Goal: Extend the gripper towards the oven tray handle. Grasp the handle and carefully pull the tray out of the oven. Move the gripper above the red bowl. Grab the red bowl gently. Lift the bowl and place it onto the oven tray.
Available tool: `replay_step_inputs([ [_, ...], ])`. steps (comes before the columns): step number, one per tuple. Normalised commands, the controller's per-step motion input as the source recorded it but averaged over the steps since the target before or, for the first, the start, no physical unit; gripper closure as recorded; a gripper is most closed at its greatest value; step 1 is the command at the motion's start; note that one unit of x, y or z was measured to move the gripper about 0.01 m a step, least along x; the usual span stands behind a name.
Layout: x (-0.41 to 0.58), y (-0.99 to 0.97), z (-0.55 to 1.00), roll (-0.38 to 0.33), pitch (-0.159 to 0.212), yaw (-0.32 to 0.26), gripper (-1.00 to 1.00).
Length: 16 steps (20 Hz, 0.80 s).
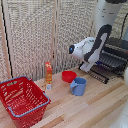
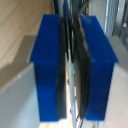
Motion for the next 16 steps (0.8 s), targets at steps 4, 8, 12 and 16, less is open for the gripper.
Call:
replay_step_inputs([
  [4,0.276,0.0,0.05,0.021,0.003,0.0,-1.0],
  [8,0.219,0.0,0.15,0.0,0.0,0.0,-1.0],
  [12,0.196,0.15,0.47,0.0,-0.044,-0.059,-1.0],
  [16,0.183,0.2,0.7,0.053,-0.01,-0.104,-1.0],
])
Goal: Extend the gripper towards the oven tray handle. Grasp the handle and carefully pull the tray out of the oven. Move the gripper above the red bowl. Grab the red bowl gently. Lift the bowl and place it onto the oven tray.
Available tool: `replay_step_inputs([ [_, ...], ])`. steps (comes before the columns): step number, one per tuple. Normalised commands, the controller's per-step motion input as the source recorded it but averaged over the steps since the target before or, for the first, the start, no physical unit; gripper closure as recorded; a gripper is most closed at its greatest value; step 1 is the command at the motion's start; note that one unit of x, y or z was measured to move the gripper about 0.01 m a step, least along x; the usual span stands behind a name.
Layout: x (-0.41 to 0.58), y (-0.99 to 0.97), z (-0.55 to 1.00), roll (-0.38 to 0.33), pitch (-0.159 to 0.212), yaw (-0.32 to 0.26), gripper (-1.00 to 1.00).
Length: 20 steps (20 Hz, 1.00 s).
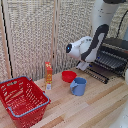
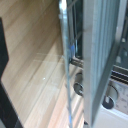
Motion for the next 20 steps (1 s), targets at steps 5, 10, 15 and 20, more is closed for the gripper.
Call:
replay_step_inputs([
  [5,0.194,0.19,0.65,0.143,-0.002,-0.109,-1.0],
  [10,0.162,0.28,0.43,0.17,-0.024,-0.178,-1.0],
  [15,0.077,0.35,0.34,0.242,-0.004,-0.157,-1.0],
  [20,0.057,0.34,0.19,0.298,0.007,-0.174,-1.0],
])
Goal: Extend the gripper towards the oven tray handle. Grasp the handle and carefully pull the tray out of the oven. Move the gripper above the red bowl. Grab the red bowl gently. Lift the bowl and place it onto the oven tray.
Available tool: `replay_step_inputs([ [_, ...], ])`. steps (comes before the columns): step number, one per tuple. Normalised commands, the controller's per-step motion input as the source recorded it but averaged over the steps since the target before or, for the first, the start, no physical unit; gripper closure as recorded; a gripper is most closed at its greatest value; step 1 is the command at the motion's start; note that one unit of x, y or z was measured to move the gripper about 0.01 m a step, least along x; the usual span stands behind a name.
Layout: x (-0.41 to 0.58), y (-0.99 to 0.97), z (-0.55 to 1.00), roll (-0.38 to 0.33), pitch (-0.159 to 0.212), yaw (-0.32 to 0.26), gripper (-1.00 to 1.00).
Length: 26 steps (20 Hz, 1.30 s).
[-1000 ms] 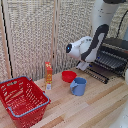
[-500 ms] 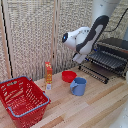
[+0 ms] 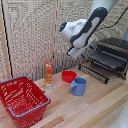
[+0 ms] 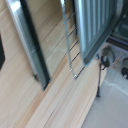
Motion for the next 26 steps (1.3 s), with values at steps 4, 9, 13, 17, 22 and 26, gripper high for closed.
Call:
replay_step_inputs([
  [4,0.051,0.27,0.07,0.322,0.04,-0.183,-1.0],
  [9,-0.051,0.1,-0.05,0.313,0.027,-0.126,-1.0],
  [13,-0.046,0.05,-0.1,0.303,0.017,-0.104,-1.0],
  [17,0.0,0.05,-0.09,0.141,-0.006,-0.025,-1.0],
  [22,0.037,-0.01,-0.02,0.05,-0.003,0.029,-1.0],
  [26,0.051,-0.04,-0.25,0.124,0.096,0.071,-1.0],
])
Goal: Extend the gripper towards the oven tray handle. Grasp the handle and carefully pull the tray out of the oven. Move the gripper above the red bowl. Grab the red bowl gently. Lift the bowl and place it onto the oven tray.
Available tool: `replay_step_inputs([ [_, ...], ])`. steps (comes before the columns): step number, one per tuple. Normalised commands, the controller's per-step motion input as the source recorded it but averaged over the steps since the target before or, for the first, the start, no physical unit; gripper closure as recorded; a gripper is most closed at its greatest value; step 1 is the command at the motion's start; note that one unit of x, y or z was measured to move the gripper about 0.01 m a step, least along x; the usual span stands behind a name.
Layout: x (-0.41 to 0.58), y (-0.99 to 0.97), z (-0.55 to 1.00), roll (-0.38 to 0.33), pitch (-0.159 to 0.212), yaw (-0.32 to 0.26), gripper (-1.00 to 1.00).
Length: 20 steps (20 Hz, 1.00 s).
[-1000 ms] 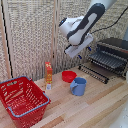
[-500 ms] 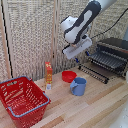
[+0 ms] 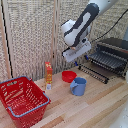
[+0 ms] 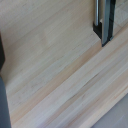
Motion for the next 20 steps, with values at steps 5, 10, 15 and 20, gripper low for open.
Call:
replay_step_inputs([
  [5,0.21,0.03,-0.56,0.057,0.071,0.023,-1.0],
  [10,0.421,0.0,-0.32,0.052,-0.047,-0.022,-1.0],
  [15,0.494,-0.01,-0.15,0.019,-0.113,-0.037,-1.0],
  [20,0.093,-0.15,-0.4,0.004,-0.025,-0.093,1.0],
])
